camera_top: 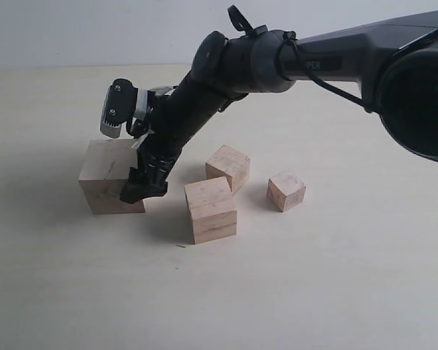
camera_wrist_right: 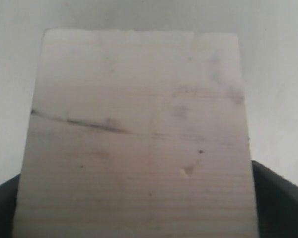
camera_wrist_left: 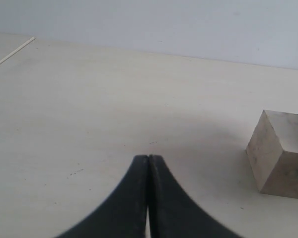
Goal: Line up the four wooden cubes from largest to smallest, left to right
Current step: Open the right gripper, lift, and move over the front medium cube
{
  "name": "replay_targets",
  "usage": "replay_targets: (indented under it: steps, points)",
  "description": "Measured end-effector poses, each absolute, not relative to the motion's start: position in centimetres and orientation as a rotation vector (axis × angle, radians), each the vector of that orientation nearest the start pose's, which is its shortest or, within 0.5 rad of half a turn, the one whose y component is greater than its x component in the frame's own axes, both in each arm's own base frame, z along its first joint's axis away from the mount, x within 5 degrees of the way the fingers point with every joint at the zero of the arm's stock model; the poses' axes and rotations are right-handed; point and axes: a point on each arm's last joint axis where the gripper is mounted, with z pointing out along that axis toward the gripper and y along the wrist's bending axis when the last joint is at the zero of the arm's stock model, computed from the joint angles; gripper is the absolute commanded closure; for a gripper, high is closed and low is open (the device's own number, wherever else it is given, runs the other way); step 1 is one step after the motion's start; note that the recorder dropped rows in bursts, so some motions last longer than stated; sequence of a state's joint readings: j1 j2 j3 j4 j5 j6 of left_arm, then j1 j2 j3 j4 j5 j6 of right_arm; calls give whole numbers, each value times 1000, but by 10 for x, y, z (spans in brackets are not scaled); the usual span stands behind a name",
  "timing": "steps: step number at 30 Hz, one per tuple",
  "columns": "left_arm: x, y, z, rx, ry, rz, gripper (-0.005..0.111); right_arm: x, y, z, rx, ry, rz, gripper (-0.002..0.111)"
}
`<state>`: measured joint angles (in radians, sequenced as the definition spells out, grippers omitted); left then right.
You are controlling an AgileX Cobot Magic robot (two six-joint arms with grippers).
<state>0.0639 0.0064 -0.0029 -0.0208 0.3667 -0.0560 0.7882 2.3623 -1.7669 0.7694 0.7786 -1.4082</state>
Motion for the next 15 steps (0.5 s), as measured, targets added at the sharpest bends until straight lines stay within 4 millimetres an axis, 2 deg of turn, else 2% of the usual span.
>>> replay_targets:
  steps: [5,11,15]
  points:
    - [53,3,181,-124,1850,-15,107,314,379,141,-1940,1729,681,15]
    - [53,3,181,-124,1850,-15,107,309,375,179,-1929,1689,689,15]
    - [53,3,181,-124,1850,-15,107,304,369,205,-1900,1725,688,16]
